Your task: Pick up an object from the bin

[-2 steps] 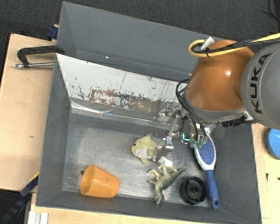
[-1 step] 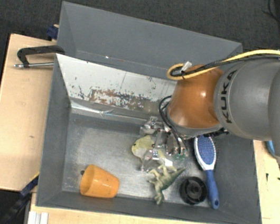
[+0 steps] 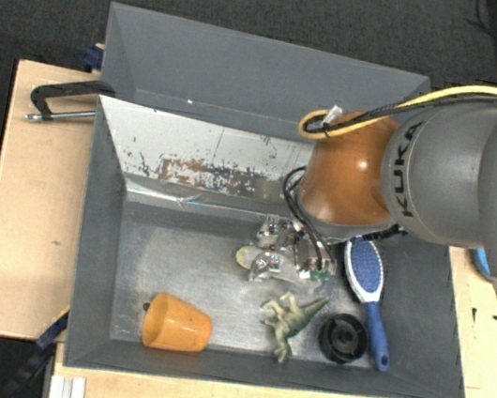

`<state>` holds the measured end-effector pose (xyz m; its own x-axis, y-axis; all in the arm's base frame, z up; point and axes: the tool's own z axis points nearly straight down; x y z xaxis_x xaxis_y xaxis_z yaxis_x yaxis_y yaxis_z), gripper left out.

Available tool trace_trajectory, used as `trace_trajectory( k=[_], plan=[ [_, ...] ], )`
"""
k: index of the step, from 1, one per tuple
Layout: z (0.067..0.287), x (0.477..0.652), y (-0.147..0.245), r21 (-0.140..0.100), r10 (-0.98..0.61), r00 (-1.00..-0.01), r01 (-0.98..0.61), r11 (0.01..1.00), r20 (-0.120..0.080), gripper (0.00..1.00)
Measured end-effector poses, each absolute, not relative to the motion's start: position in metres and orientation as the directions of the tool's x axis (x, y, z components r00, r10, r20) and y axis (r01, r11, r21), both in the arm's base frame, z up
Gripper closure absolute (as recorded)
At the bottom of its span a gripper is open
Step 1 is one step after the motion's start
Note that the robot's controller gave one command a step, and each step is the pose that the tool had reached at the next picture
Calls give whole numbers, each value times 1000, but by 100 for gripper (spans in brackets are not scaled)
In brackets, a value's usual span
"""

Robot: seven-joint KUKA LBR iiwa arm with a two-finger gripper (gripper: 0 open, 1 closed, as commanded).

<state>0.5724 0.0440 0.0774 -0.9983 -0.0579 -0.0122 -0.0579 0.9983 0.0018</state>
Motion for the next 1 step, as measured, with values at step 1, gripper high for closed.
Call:
trace_trajectory(
  k=[1],
  plan=[
    [210, 565, 31, -1, -127, -992, -127, 992, -15, 100]
  ],
)
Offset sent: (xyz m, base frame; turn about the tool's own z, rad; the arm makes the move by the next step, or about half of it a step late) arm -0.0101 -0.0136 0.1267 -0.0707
